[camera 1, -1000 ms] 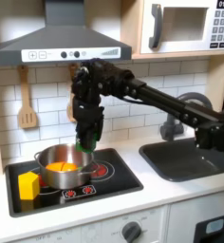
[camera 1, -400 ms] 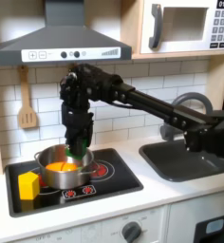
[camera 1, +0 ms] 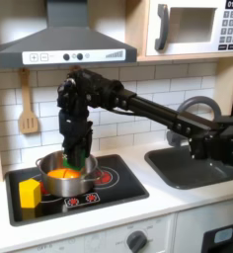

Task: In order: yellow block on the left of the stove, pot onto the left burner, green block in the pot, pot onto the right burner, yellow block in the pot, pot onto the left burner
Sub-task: 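Put the green block in the pot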

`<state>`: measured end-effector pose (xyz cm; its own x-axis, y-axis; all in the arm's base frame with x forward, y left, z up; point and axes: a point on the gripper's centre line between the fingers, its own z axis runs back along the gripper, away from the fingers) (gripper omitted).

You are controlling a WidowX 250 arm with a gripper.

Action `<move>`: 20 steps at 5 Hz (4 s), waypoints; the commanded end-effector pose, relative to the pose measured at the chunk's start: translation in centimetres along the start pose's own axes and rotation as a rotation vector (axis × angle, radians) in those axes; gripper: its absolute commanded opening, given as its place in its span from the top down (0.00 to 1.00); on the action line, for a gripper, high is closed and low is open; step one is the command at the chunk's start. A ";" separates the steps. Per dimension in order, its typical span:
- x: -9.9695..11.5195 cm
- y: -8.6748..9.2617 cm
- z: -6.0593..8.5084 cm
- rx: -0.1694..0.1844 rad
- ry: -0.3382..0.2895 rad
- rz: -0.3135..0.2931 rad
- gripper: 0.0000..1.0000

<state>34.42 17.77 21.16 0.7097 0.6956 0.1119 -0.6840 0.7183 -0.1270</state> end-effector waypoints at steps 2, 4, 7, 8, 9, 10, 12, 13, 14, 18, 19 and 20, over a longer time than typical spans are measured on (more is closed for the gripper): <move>0.5 1.0 -1.6 0.028 0.022 0.010 1.00; 0.6 0.9 -1.6 0.031 0.023 0.011 1.00; 0.6 0.9 -2.2 0.037 0.036 0.015 1.00; 0.6 1.1 -2.3 0.038 0.043 0.019 0.86; 0.5 1.1 -2.5 0.037 0.045 0.021 0.00; 0.6 1.1 -2.3 0.036 0.036 0.020 0.00; 0.7 1.0 -2.3 0.030 0.033 0.020 0.00; 0.8 1.1 -2.3 0.027 0.039 0.024 0.00; 0.7 0.5 -1.7 0.016 0.055 0.021 0.00; 0.5 0.1 -1.0 -0.043 0.081 0.027 0.00; 0.5 0.4 -1.1 -0.044 0.088 0.035 0.00; 0.5 0.6 -1.3 -0.040 0.093 0.034 0.00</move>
<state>34.74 18.37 19.95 0.7040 0.7100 0.0170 -0.6975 0.6957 -0.1719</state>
